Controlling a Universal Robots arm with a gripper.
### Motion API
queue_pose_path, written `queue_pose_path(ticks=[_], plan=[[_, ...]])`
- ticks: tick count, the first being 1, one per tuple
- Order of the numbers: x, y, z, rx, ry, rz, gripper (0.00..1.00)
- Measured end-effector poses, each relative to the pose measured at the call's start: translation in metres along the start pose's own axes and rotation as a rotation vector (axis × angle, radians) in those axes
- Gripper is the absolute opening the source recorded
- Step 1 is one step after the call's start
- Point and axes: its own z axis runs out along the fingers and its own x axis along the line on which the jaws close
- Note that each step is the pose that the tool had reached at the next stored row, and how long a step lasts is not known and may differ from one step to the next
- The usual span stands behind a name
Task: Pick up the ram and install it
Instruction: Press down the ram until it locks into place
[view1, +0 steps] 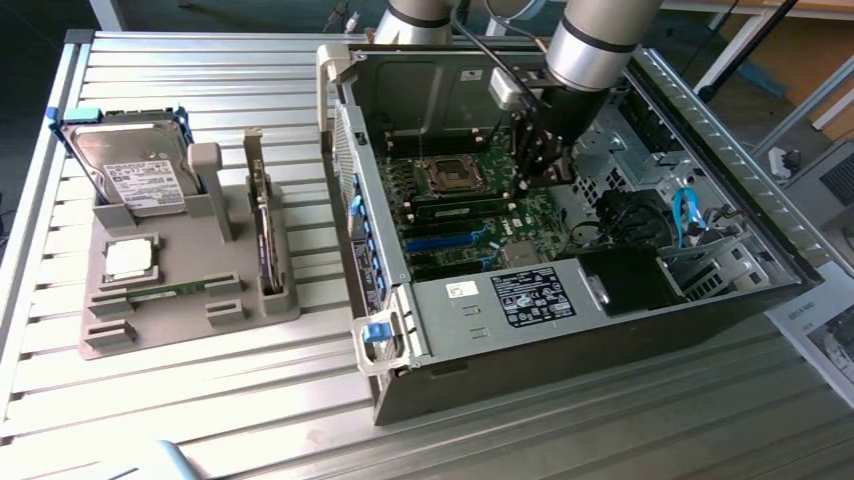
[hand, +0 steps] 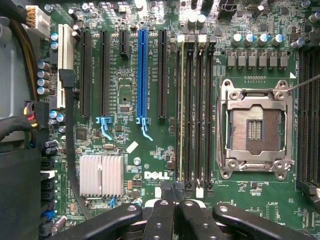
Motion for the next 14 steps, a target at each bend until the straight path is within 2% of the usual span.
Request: queue_pose_path(ticks=[6,8,14], plan=[[-0.007,-0.0003,0.0061,0.0002,-0.0001,0.000,0.11],[-0.008,-0.0005,0.0121,0.0009,-0.0001,0.000,0.11],[-0.008,-0.0005,0.0148,0.0010,0.0003,0.000,0.11]])
